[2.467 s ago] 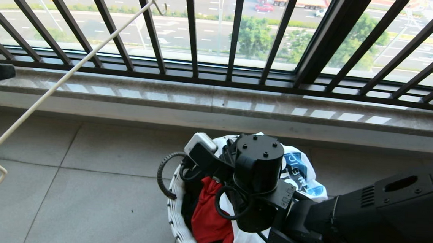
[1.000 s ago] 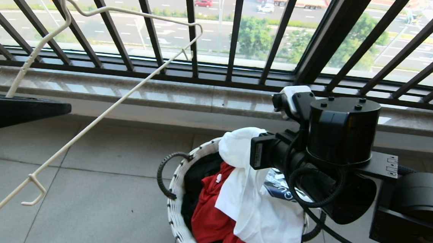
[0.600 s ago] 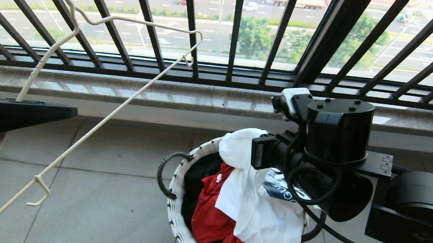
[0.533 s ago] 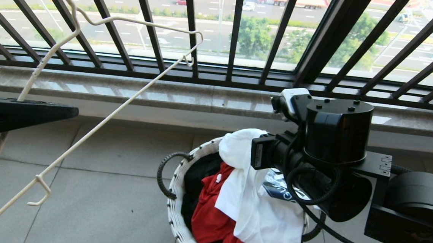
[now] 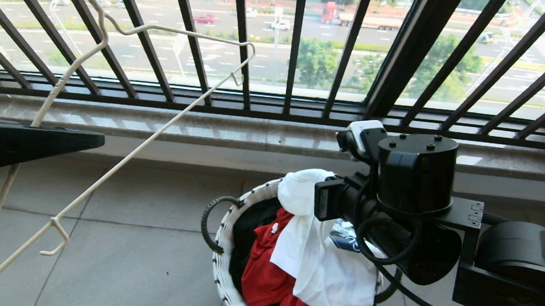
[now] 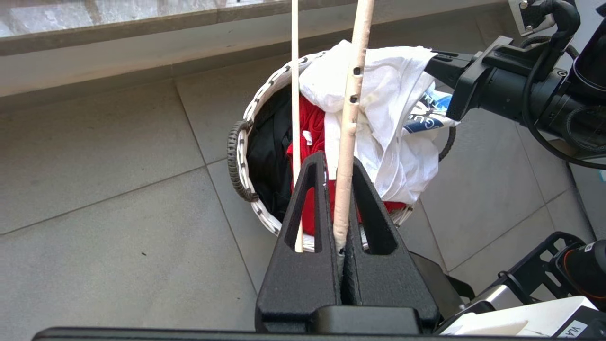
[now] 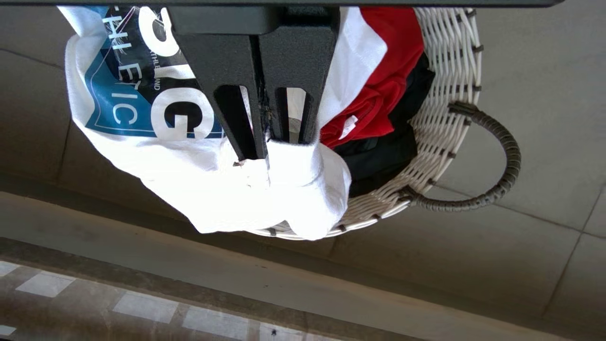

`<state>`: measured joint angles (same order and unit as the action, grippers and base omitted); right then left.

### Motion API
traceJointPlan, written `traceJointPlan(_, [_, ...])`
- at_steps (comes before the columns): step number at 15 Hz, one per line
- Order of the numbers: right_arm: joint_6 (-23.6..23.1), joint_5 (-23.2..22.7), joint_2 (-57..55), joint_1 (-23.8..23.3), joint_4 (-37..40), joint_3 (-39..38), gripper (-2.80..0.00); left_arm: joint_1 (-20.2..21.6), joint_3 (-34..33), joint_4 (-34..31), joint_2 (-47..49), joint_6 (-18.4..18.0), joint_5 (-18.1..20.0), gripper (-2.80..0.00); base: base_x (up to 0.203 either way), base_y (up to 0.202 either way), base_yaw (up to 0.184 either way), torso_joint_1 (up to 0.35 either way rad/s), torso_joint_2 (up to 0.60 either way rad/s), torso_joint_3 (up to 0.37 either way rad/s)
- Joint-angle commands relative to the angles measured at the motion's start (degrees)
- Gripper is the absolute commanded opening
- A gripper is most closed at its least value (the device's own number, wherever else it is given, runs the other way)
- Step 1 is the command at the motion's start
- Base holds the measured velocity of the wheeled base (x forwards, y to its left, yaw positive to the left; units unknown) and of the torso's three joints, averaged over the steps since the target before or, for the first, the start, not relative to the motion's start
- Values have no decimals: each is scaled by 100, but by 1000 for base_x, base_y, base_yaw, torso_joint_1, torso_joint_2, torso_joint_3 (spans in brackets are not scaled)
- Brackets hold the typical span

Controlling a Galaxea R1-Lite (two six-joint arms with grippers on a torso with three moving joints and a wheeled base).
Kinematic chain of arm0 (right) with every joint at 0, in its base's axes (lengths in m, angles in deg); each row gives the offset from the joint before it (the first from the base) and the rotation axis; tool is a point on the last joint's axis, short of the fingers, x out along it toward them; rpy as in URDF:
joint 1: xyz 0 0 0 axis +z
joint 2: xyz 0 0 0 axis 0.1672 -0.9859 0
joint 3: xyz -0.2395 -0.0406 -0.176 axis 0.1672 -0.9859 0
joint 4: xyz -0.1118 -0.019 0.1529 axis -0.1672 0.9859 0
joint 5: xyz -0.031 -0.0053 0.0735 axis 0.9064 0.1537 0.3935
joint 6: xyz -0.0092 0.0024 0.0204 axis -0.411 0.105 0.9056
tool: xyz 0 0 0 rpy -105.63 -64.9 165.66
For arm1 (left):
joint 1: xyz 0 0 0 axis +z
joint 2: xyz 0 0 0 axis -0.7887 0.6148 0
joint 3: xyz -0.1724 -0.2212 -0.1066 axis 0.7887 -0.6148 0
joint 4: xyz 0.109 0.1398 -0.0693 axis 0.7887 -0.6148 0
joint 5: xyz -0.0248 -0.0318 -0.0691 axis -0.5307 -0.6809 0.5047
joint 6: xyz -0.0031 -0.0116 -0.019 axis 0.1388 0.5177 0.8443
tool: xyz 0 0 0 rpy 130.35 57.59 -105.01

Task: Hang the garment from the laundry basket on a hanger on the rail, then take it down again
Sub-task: Pick up clothes from the basket

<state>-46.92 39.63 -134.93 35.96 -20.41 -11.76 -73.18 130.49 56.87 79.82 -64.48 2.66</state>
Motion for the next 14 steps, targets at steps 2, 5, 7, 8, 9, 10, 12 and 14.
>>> traceJointPlan(2, [-16,-4,-30,3,-19,-73,-280,-2,9,-10,32,-7,-12,-280,0,0,0,0,5,203])
traceJointPlan(5, [-79,-67,-116,9,-19,-138,-280,-2,13,-10,50,-7,-25,-280,0,0,0,5,2,209])
traceJointPlan(7, [-79,-71,-127,13,-19,-172,-280,2,19,-10,50,-16,-30,-280,0,0,0,0,4,204])
traceJointPlan(8, [-78,-87,-119,30,-19,-182,-280,2,19,-10,50,-16,-30,-280,0,0,0,2,7,207])
traceJointPlan(9, [-78,-88,-127,30,-28,-181,-280,2,19,-10,50,-16,-30,-280,0,0,0,2,2,207])
traceJointPlan(10, [-79,-88,-130,32,-28,-181,-280,-7,19,-10,50,-16,-30,-280,0,0,0,-2,7,217])
traceJointPlan(12, [-79,-88,-127,39,-28,-181,-280,1,19,-10,50,-16,-30,-280,0,0,0,-1,2,200])
traceJointPlan(14, [-79,-88,-133,39,-28,-181,-280,-7,19,-10,50,-16,-30,-280,0,0,0,2,5,206])
